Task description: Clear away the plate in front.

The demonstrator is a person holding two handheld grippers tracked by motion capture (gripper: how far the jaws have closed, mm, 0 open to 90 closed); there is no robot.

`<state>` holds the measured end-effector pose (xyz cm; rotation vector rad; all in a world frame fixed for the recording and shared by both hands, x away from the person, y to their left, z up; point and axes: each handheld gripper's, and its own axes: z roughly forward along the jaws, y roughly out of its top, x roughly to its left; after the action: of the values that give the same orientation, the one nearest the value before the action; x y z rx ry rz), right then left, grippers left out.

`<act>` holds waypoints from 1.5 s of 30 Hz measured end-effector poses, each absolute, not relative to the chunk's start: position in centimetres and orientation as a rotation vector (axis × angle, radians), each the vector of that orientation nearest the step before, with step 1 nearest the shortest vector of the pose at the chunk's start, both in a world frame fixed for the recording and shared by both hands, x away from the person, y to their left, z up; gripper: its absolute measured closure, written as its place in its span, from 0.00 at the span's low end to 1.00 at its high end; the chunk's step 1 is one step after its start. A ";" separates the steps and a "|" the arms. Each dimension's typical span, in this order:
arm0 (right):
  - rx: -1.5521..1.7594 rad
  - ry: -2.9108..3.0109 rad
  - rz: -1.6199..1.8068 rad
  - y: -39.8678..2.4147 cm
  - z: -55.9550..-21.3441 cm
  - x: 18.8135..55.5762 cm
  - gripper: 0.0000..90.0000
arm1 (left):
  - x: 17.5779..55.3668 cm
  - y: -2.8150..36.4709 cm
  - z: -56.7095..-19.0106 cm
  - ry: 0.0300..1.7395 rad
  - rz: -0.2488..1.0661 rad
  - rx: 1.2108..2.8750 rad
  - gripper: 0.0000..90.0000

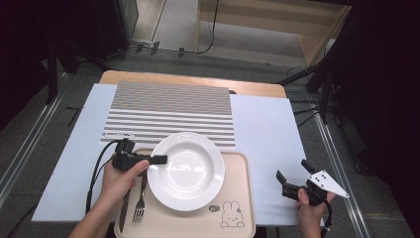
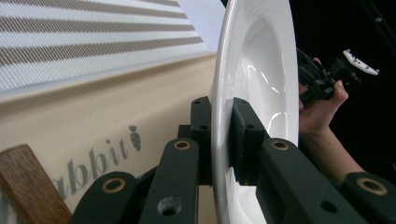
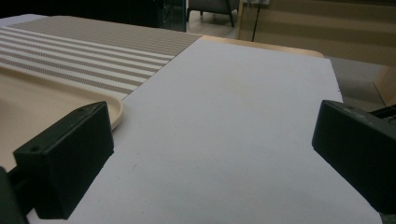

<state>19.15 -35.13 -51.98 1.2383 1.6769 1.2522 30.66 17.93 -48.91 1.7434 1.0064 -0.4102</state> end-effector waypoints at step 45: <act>1.242 1.676 1.246 -35.1 -52.0 19.2 0.00 | 29.1 16.0 -50.8 1.053 -0.442 1.953 0.80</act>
<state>19.18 -35.12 -52.00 1.2420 1.6762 1.2459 29.14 16.01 -50.85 1.9534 1.0526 -0.4422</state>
